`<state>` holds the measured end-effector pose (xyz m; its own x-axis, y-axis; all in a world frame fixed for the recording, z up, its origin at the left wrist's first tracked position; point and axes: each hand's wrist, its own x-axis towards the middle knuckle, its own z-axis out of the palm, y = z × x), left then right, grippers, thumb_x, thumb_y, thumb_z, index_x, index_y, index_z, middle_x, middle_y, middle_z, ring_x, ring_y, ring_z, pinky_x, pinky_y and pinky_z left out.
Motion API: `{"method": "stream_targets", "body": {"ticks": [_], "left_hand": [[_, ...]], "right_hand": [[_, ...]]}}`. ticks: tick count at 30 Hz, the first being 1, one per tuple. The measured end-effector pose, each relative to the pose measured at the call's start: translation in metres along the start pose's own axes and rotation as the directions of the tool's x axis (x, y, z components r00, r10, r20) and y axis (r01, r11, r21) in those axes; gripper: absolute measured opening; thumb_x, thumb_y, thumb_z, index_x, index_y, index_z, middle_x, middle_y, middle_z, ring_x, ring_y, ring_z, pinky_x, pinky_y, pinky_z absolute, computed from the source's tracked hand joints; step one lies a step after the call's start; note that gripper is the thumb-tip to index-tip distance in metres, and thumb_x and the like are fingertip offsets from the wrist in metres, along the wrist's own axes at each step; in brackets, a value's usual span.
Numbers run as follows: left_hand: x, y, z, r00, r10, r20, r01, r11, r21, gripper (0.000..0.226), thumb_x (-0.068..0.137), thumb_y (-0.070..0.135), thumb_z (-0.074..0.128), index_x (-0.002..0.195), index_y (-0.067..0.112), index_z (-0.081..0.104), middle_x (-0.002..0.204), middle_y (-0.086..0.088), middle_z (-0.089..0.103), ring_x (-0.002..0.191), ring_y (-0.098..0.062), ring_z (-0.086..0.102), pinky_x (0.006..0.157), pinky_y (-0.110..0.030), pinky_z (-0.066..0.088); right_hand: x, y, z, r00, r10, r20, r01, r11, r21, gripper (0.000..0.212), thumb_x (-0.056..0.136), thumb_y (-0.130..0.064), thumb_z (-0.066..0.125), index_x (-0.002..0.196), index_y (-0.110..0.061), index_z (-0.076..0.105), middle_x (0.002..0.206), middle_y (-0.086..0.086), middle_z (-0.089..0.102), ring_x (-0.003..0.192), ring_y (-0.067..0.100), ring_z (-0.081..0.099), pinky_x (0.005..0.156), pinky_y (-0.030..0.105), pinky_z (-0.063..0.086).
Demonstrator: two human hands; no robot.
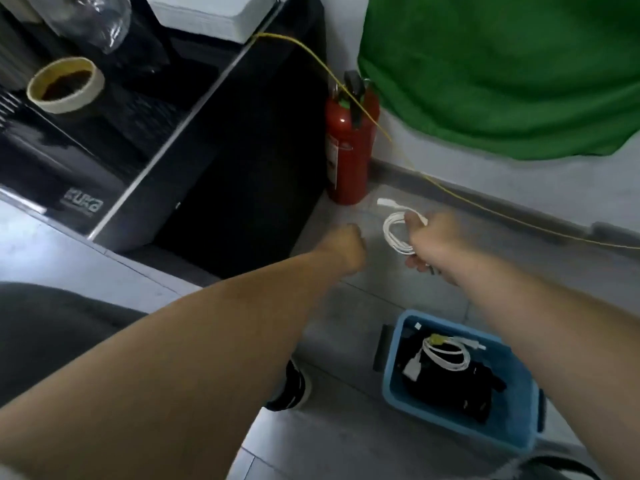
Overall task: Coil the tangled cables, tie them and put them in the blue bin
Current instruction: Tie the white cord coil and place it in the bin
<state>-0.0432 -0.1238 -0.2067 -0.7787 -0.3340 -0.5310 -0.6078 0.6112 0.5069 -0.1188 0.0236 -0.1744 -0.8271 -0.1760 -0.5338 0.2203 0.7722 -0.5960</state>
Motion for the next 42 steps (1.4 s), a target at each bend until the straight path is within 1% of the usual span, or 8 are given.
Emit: {"method": "stream_targets", "body": {"ticks": [3, 7, 13, 19, 23, 28, 36, 42], "left_hand": [[0.029, -0.025, 0.025, 0.989, -0.052, 0.142, 0.01, 0.96, 0.281, 0.029, 0.098, 0.02, 0.053, 0.12, 0.007, 0.067, 0.121, -0.012, 0.066, 0.112, -0.032, 0.064, 0.087, -0.033, 0.051], [0.07, -0.061, 0.073, 0.945, -0.187, 0.269, 0.042, 0.884, 0.466, 0.053, 0.098, 0.027, 0.055, 0.144, 0.0, 0.046, 0.147, -0.022, 0.045, 0.131, -0.038, 0.049, 0.111, -0.045, 0.044], [0.093, -0.079, 0.093, 0.909, -0.288, 0.303, 0.082, 0.834, 0.546, 0.066, 0.098, 0.032, 0.051, 0.154, 0.004, 0.031, 0.166, -0.021, 0.009, 0.143, -0.043, 0.031, 0.119, -0.051, 0.033], [0.087, -0.079, 0.093, 0.95, -0.207, 0.233, 0.075, 0.877, 0.474, 0.07, 0.092, 0.016, 0.055, 0.155, 0.001, 0.028, 0.164, -0.021, 0.019, 0.148, -0.039, 0.03, 0.118, -0.051, 0.035], [0.071, -0.051, 0.07, 0.982, -0.054, 0.181, -0.021, 0.921, 0.39, 0.043, 0.09, 0.018, 0.06, 0.131, 0.005, 0.058, 0.132, -0.017, 0.059, 0.116, -0.034, 0.061, 0.099, -0.039, 0.053], [0.036, -0.001, 0.006, 0.983, 0.183, 0.02, -0.184, 0.969, 0.167, 0.018, 0.088, 0.011, 0.065, 0.104, 0.018, 0.069, 0.106, -0.005, 0.07, 0.099, -0.025, 0.067, 0.083, -0.025, 0.05], [-0.062, 0.076, -0.113, 0.903, 0.328, -0.278, -0.365, 0.927, -0.091, 0.011, 0.084, 0.014, 0.076, 0.079, 0.018, 0.067, 0.071, 0.005, 0.064, 0.064, -0.011, 0.058, 0.064, -0.021, 0.047], [-0.16, 0.109, -0.158, 0.843, 0.39, -0.37, -0.506, 0.809, -0.3, 0.013, 0.091, 0.024, 0.074, 0.087, 0.013, 0.068, 0.077, -0.008, 0.075, 0.065, -0.015, 0.066, 0.069, -0.037, 0.06]], "right_hand": [[0.02, 0.011, 0.021, 1.0, 0.012, -0.007, -0.012, 0.996, 0.091, 0.046, 0.105, -0.051, 0.041, 0.103, -0.01, 0.062, 0.067, 0.018, 0.072, 0.054, 0.032, 0.07, 0.046, 0.03, 0.047], [0.04, 0.027, 0.032, 1.0, -0.007, -0.01, 0.008, 0.996, 0.093, 0.042, 0.106, -0.045, 0.039, 0.1, -0.011, 0.062, 0.074, 0.019, 0.071, 0.061, 0.035, 0.074, 0.051, 0.038, 0.052], [0.052, 0.032, 0.039, 0.996, -0.088, 0.014, 0.087, 0.996, 0.018, 0.045, 0.1, -0.052, 0.04, 0.101, -0.012, 0.061, 0.093, 0.018, 0.071, 0.081, 0.041, 0.073, 0.075, 0.057, 0.06], [0.045, 0.024, 0.039, 0.997, -0.058, 0.055, 0.055, 0.997, 0.053, 0.04, 0.106, -0.046, 0.042, 0.106, -0.01, 0.061, 0.094, 0.015, 0.071, 0.074, 0.036, 0.074, 0.075, 0.052, 0.061], [0.033, 0.015, 0.025, 0.995, -0.093, 0.024, 0.093, 0.996, 0.003, 0.038, 0.105, -0.044, 0.042, 0.098, -0.01, 0.058, 0.089, 0.017, 0.071, 0.073, 0.038, 0.073, 0.072, 0.052, 0.06], [0.004, -0.01, -0.013, 0.979, -0.202, -0.041, 0.197, 0.975, -0.104, 0.035, 0.104, -0.047, 0.042, 0.103, -0.016, 0.059, 0.097, 0.015, 0.072, 0.087, 0.04, 0.072, 0.078, 0.047, 0.058], [-0.096, -0.07, -0.103, 0.822, -0.566, -0.059, 0.444, 0.703, -0.555, 0.032, 0.107, -0.043, 0.038, 0.119, -0.016, 0.05, 0.112, 0.018, 0.069, 0.102, 0.041, 0.064, 0.069, 0.041, 0.038], [-0.169, -0.086, -0.134, 0.724, -0.677, -0.132, 0.558, 0.688, -0.465, 0.025, 0.106, -0.042, 0.043, 0.117, -0.022, 0.053, 0.097, 0.01, 0.071, 0.09, 0.039, 0.064, 0.073, 0.045, 0.053]]}}
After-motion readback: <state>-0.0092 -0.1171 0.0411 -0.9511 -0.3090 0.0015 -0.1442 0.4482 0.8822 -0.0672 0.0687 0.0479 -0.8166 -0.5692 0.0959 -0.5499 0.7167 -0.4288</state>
